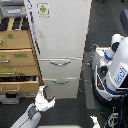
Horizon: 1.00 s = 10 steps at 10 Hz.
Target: Opening the fridge
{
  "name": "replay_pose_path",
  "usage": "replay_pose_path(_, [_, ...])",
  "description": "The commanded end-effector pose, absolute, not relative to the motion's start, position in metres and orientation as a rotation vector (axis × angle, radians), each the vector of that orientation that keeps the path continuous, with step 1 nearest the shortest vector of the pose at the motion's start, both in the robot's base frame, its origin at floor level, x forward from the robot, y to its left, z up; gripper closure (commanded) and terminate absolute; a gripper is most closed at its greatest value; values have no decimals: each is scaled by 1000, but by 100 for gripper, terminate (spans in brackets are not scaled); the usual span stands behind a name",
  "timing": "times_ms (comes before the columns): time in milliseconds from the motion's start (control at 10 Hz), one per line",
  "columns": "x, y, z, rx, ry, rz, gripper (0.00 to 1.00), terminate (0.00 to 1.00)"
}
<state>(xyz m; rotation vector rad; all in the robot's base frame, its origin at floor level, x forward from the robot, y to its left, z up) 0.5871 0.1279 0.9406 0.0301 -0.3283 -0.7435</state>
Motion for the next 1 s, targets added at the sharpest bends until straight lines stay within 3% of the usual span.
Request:
replay_pose_path(100, [679, 117, 1015, 35, -364, -595, 0, 0])
replay_pose_path(600, [724, 123, 1035, 53, -344, -482, 0, 0])
replay_pose_path(1000, [773, 137, 1073, -85, -266, -286, 0, 0])
